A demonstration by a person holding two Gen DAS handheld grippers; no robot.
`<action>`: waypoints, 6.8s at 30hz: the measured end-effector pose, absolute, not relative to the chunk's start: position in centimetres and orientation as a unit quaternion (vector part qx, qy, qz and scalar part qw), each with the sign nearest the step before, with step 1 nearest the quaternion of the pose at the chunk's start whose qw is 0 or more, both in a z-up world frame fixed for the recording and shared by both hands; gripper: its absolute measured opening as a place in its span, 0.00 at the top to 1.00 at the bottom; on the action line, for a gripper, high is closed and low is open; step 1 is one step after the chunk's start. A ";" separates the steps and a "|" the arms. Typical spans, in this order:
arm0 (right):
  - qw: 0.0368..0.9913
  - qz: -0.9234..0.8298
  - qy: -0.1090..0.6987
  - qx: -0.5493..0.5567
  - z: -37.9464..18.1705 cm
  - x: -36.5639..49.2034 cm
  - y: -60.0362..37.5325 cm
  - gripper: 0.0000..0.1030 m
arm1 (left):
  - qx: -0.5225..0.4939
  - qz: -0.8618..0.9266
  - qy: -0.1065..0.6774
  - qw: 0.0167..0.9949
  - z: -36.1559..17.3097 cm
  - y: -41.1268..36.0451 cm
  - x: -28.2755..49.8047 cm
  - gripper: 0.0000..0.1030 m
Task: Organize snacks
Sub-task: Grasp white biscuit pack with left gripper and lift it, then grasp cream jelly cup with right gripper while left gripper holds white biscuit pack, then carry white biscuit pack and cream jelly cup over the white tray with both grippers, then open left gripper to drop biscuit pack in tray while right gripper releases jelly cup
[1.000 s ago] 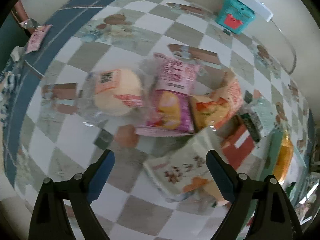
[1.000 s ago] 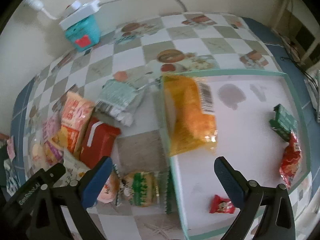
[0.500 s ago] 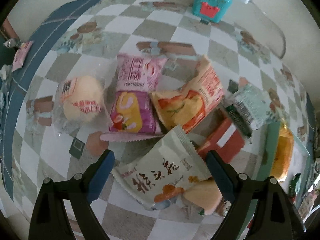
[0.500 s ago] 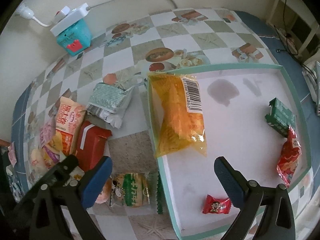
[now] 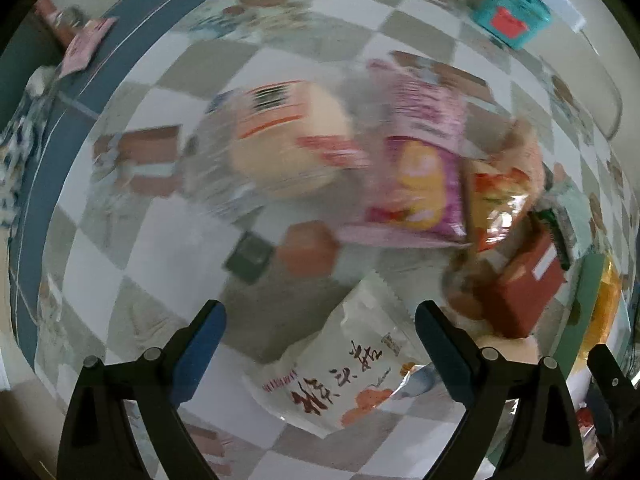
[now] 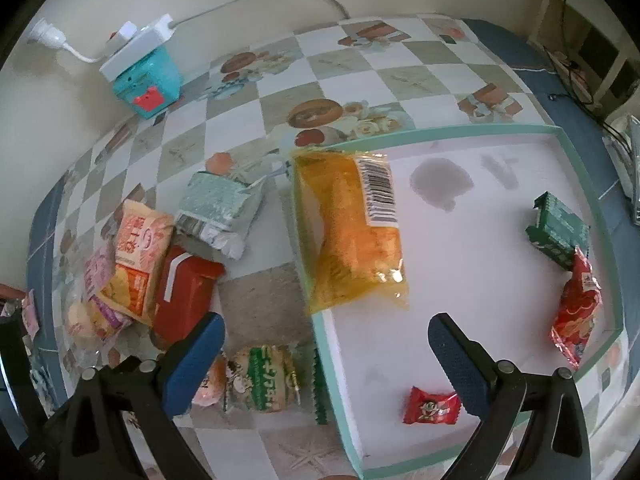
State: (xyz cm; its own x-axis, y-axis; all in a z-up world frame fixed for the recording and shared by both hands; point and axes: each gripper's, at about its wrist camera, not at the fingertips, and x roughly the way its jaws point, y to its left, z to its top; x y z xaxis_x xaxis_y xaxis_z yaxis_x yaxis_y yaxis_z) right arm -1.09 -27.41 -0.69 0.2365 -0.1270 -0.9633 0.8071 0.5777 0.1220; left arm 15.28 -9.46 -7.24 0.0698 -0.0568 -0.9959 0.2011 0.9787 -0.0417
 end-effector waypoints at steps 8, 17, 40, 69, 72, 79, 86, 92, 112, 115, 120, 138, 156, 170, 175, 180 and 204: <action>0.735 -0.292 0.540 0.288 -0.2 0.5 -24.7 0.00 | 0.027 -0.045 0.682 0.729 -7.0 -6.1 16.0 0.07; 0.745 -0.251 0.561 0.257 -0.6 1.8 -22.3 0.00 | -0.001 -0.055 0.668 0.743 -5.0 -5.1 13.6 0.07; 0.752 -0.243 0.562 0.244 -1.1 1.9 -22.3 0.00 | 0.050 -0.054 0.691 0.719 -8.8 -5.8 11.2 0.42; 0.810 -0.155 0.551 0.126 -2.4 5.9 -16.3 0.41 | -0.022 0.010 0.689 0.724 -7.3 1.9 15.4 0.43; 0.812 -0.149 0.555 0.100 -2.6 6.3 -15.2 0.42 | -0.022 0.008 0.689 0.724 -7.3 2.0 15.6 0.43; 0.815 -0.140 0.556 0.078 -2.8 6.6 -14.0 0.42 | -0.024 0.007 0.690 0.724 -7.0 2.2 15.8 0.43; 0.813 -0.151 0.557 0.082 -3.6 6.6 -14.6 0.49 | -0.019 0.012 0.689 0.725 -7.1 2.4 15.8 0.43; 0.816 -0.156 0.552 0.074 -3.6 6.7 -14.6 0.54 | -0.006 0.015 0.685 0.728 -7.2 2.0 15.7 0.43; 0.835 -0.142 0.518 0.116 -0.2 5.4 -15.4 0.59 | 0.000 -0.015 0.643 0.765 -2.6 1.2 14.5 0.48; 0.842 -0.140 0.503 0.138 1.1 5.3 -16.1 0.59 | -0.003 -0.018 0.639 0.769 -1.9 1.3 14.5 0.48; 0.850 -0.140 0.480 0.165 2.8 4.8 -17.2 0.59 | -0.016 -0.028 0.631 0.775 -0.3 2.4 14.5 0.48; 0.882 -0.196 0.395 0.168 10.3 1.8 -20.5 0.59 | -0.053 -0.073 0.585 0.806 4.9 3.1 13.7 0.48; 0.826 -0.348 0.374 0.240 9.2 -7.5 -33.1 0.59 | 0.033 -0.169 0.581 0.795 5.4 -8.6 7.2 0.48; 0.765 -0.416 0.381 0.310 5.9 -13.6 -39.2 0.59 | 0.121 -0.279 0.565 0.767 4.8 -19.5 -0.1 0.48; 0.760 -0.414 0.388 0.318 5.1 -13.8 -39.5 0.59 | 0.158 -0.314 0.555 0.754 3.5 -22.7 -2.4 0.48; 0.743 -0.401 0.422 0.330 2.8 -13.1 -39.5 0.59 | 0.186 -0.334 0.557 0.737 1.5 -25.0 -3.8 0.48; 0.712 -0.387 0.469 0.351 -0.1 -12.4 -39.5 0.25 | 0.132 -0.277 0.584 0.752 1.4 -21.2 1.0 0.18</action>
